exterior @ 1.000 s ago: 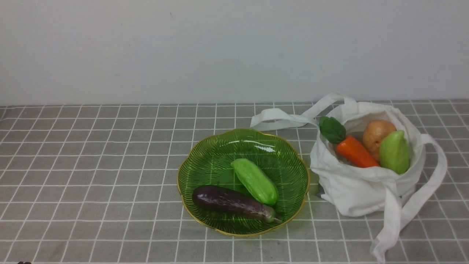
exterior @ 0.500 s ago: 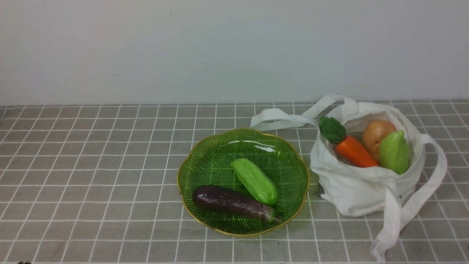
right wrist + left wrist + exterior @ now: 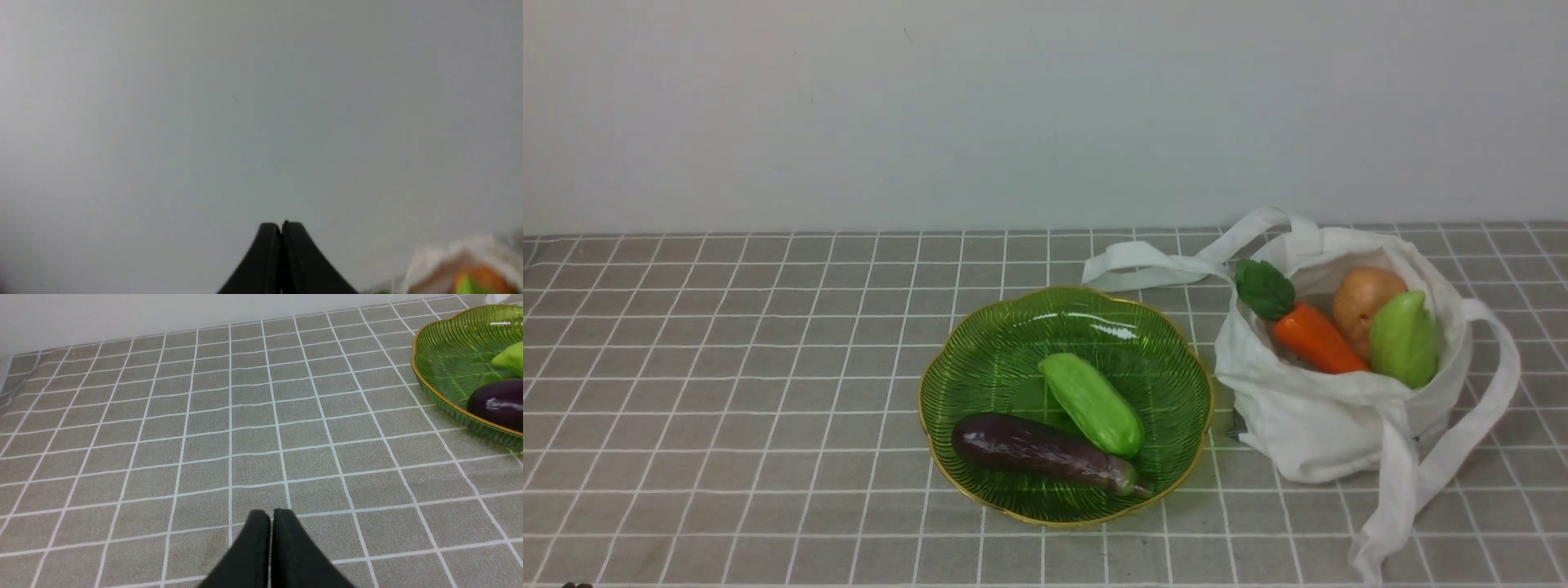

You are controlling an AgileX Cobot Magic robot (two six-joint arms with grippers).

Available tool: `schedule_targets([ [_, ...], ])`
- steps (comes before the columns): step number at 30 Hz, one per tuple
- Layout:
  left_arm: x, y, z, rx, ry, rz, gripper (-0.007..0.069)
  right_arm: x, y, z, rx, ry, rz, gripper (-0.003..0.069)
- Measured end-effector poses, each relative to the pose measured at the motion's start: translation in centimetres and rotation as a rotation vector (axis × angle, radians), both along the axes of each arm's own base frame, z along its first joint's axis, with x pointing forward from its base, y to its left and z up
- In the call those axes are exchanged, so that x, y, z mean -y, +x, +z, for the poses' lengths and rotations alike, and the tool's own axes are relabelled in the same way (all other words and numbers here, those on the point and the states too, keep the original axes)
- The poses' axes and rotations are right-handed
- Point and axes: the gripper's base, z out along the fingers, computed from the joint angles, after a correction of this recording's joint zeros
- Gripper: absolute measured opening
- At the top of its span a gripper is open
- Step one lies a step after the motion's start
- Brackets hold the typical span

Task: Take vegetables from bag on grey coffee tablecloth place on plate.
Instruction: 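Reach into the cloth bag and grasp a vegetable inside it with the right gripper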

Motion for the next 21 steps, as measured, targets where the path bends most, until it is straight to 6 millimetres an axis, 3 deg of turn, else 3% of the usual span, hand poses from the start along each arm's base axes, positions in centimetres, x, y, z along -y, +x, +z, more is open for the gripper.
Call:
schedule_targets([
  [3, 0.0, 0.0, 0.0, 0.0, 0.0, 0.0, -0.0008, -0.4, 0.6, 2.7, -0.009, -0.119, 0.016, -0.0015],
  [6, 0.0, 0.0, 0.0, 0.0, 0.0, 0.0, -0.0008, -1.4, 4.3, 4.1, -0.208, -0.3, 0.126, -0.0015],
  [9, 0.0, 0.0, 0.0, 0.0, 0.0, 0.0, -0.0008, -2.0, 8.8, 2.9, -0.452, -0.381, 0.229, -0.0015],
  [10, 0.0, 0.0, 0.0, 0.0, 0.0, 0.0, -0.0008, -2.0, 8.8, 3.0, -0.448, -0.384, 0.227, -0.0015],
  [11, 0.0, 0.0, 0.0, 0.0, 0.0, 0.0, -0.0008, -2.2, 11.3, 2.1, -0.575, -0.403, 0.283, -0.0015],
  [15, 0.0, 0.0, 0.0, 0.0, 0.0, 0.0, -0.0008, -2.7, 17.4, 0.2, -0.804, -0.452, 0.412, -0.0006],
  [19, 0.0, 0.0, 0.0, 0.0, 0.0, 0.0, -0.0008, -3.4, 23.0, -2.1, -0.931, -0.535, 0.536, 0.0024],
  [20, 0.0, 0.0, 0.0, 0.0, 0.0, 0.0, -0.0008, -3.4, 23.1, -1.8, -0.923, -0.539, 0.533, 0.0024],
  [21, 0.0, 0.0, 0.0, 0.0, 0.0, 0.0, -0.0008, -4.1, 25.7, -2.7, -0.972, -0.589, 0.593, 0.0054],
])
